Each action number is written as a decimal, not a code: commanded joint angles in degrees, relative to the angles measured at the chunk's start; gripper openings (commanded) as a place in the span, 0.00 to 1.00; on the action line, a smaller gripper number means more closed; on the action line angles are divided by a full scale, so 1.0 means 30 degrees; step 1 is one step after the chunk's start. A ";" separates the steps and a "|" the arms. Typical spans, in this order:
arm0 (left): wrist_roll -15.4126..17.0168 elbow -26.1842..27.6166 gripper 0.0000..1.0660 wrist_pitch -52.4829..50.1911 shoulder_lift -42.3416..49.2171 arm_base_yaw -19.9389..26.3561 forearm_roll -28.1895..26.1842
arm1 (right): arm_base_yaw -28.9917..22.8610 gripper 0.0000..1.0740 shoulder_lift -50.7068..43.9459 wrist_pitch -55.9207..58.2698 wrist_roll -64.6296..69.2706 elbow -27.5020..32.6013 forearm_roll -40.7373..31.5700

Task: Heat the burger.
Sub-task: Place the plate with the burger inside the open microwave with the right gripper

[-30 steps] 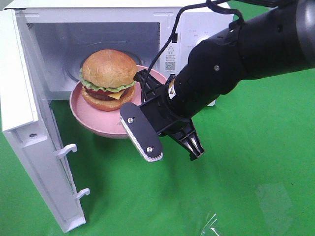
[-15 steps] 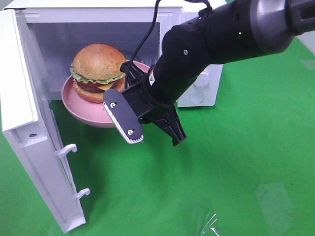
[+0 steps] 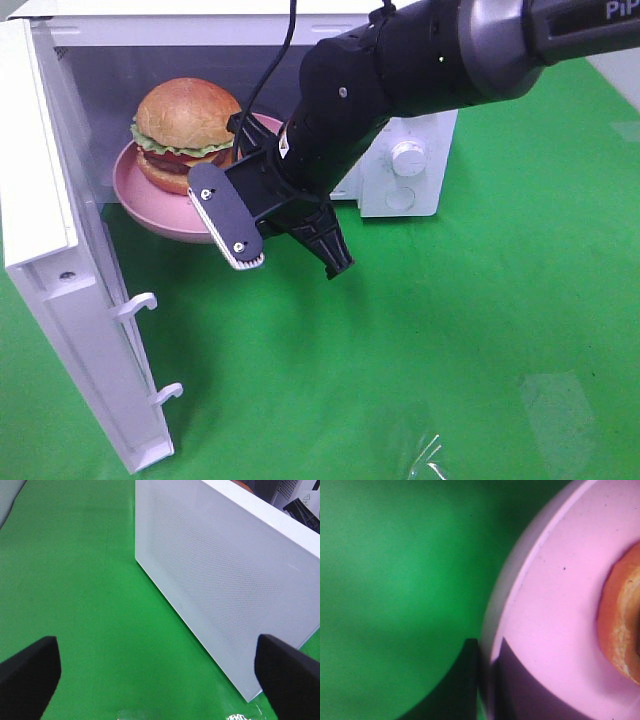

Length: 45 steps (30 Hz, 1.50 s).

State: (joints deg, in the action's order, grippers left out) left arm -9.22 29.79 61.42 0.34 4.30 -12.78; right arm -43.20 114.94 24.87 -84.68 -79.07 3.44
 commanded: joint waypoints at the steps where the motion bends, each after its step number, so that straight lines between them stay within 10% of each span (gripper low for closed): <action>1: 0.0038 -0.0038 0.92 0.0038 0.0286 -0.0057 -0.0057 | 0.0306 0.00 0.0153 -0.0840 0.0210 -0.1070 0.0076; 45: 0.0095 -0.0038 0.92 0.0038 0.0286 -0.0057 -0.0057 | 0.2005 0.00 0.5768 0.1604 0.2750 -0.9607 0.1280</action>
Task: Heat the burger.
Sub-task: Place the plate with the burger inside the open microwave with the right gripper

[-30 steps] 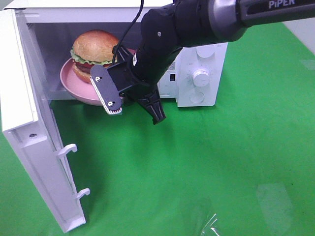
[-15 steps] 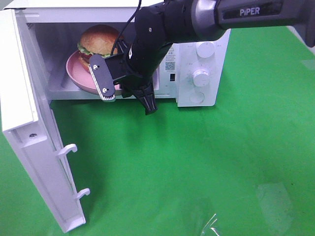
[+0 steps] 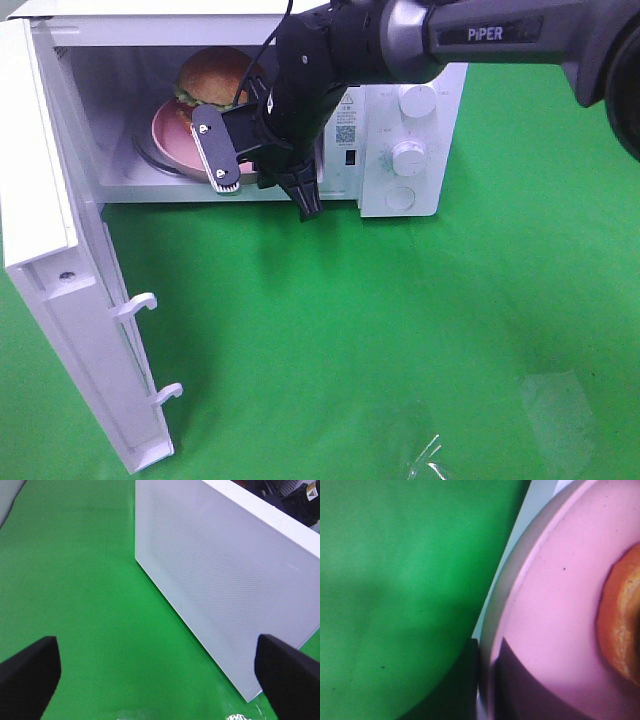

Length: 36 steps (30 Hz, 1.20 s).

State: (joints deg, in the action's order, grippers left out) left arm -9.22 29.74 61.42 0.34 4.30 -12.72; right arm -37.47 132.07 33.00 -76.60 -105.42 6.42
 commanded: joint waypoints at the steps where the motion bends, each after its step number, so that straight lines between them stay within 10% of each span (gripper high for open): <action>1: 0.0095 -0.0019 0.92 0.0038 0.0286 -0.0057 -0.0057 | 0.0095 0.00 0.0344 -0.0821 0.0057 -0.1261 0.0325; 19: 0.0095 -0.0019 0.92 0.0038 0.0286 -0.0057 0.0076 | 0.0095 0.02 0.1432 -0.0764 -0.0153 -0.2349 0.0248; 36: 0.0095 -0.0019 0.92 0.0038 0.0286 -0.0057 0.0076 | 0.0095 0.40 0.1432 0.0611 -0.0076 -0.2349 -0.0554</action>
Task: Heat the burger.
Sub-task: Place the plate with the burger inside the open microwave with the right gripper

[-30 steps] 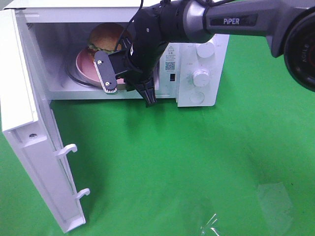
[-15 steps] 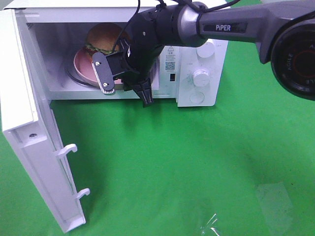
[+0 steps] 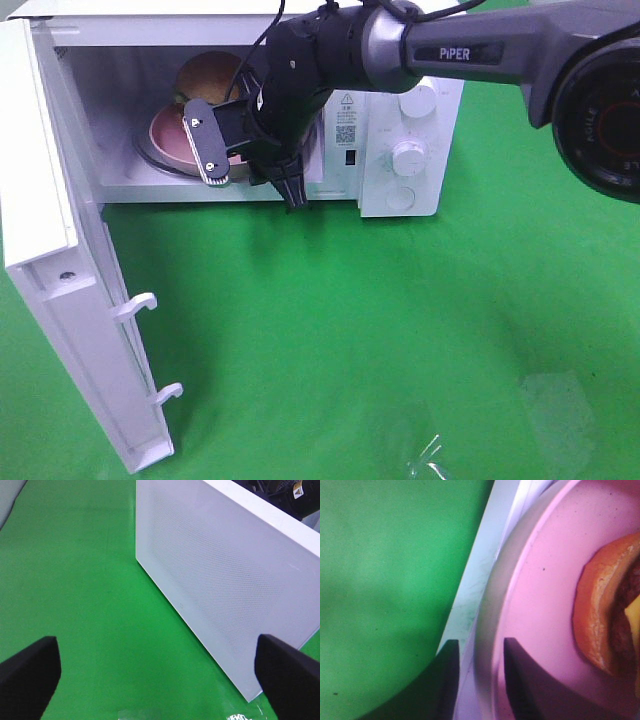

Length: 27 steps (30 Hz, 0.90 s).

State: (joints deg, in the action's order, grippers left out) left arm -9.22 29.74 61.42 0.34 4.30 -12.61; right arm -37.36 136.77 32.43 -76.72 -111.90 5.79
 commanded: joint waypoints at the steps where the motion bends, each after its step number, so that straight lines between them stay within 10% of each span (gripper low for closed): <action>1: 0.0095 -0.0019 0.92 0.0038 0.0286 -0.0057 0.0038 | 0.0057 0.40 -0.0134 0.0802 -0.0038 -0.0191 -0.0344; 16: 0.0095 -0.0019 0.92 0.0038 0.0286 -0.0057 0.0038 | 0.0038 0.66 -0.0707 0.0439 0.0019 0.0229 -0.2177; 27: 0.0095 -0.0019 0.92 0.0038 0.0286 -0.0057 0.0019 | 0.0057 0.74 -0.3113 -0.4297 0.0038 0.5176 -0.1070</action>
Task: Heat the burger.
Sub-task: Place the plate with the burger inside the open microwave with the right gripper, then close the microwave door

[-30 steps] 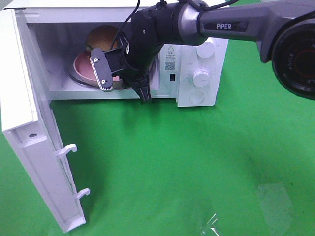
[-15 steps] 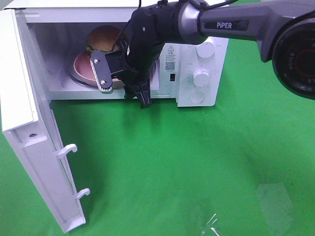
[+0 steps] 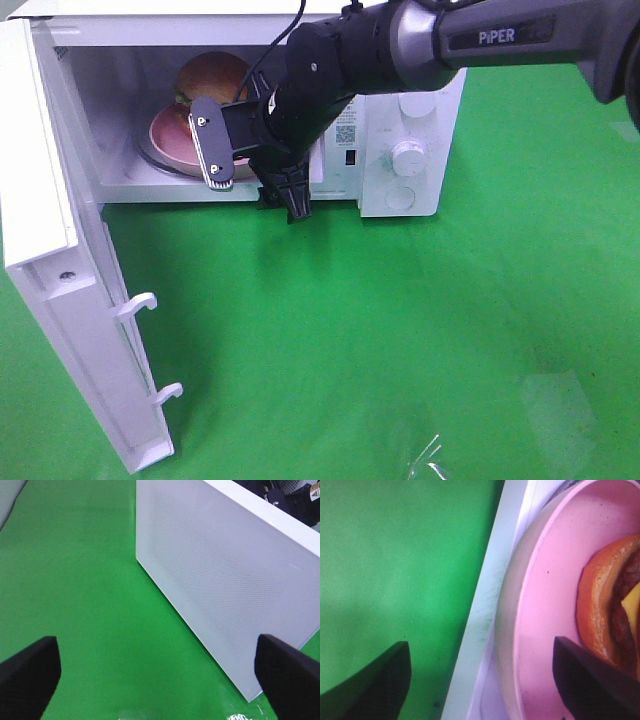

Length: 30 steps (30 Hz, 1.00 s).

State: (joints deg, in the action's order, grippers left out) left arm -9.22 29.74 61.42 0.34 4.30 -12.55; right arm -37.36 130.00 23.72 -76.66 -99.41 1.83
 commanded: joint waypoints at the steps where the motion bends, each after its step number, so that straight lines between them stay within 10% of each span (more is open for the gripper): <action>1: 0.0095 -0.0019 0.92 0.0038 0.0286 -0.0057 0.0000 | 0.0057 0.74 -0.1318 -0.2254 0.0057 0.1719 0.0611; 30: 0.0095 -0.0019 0.92 0.0038 0.0286 -0.0057 0.0000 | 0.0038 0.71 -0.8098 -0.5309 0.7200 1.0963 0.1203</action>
State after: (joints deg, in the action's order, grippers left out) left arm -9.22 29.74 61.42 0.34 4.30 -12.55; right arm -37.36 108.75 8.77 -61.42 -68.53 5.16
